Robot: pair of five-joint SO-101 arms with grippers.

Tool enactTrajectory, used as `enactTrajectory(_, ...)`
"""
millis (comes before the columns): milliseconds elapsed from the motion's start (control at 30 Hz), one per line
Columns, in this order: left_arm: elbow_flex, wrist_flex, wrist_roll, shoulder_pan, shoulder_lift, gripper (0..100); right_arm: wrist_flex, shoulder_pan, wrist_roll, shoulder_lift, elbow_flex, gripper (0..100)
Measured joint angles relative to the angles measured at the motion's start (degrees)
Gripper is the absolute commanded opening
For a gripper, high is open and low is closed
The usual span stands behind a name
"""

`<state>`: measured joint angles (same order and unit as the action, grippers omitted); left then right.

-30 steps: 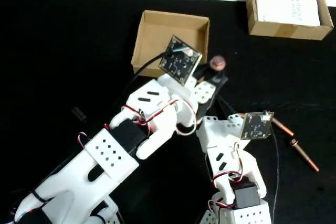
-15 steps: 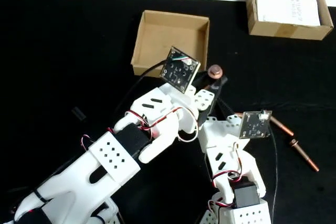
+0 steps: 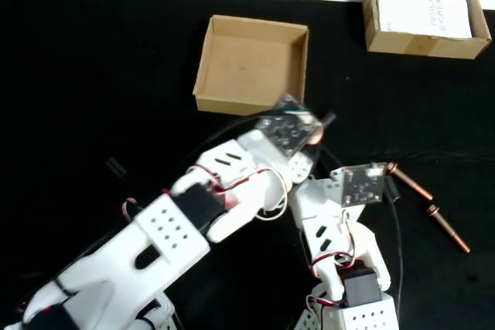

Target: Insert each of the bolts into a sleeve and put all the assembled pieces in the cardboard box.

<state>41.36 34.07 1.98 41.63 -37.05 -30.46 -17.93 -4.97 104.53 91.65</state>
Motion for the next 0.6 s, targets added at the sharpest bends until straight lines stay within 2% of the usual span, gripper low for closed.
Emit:
enactTrajectory(133,0.3,1.1,0.0,-0.1,-0.1,16,0.0,0.0,0.0,0.0,0.0,0.7)
enactTrajectory(233,1.1,1.2,-3.2,-0.5,-0.3,24,0.0,0.2,0.0,0.0,0.0,0.7)
enactTrajectory(400,0.8,4.0,-5.8,-3.3,-0.6,24,-0.1,0.2,0.0,-0.1,0.1,0.6)
enactTrajectory(533,-1.7,12.4,-5.9,-6.9,-3.6,23,0.0,0.2,0.0,0.0,0.0,0.6)
enactTrajectory(600,-2.7,16.7,-5.9,-8.8,-6.3,17,0.0,0.3,0.0,0.0,0.0,0.6)
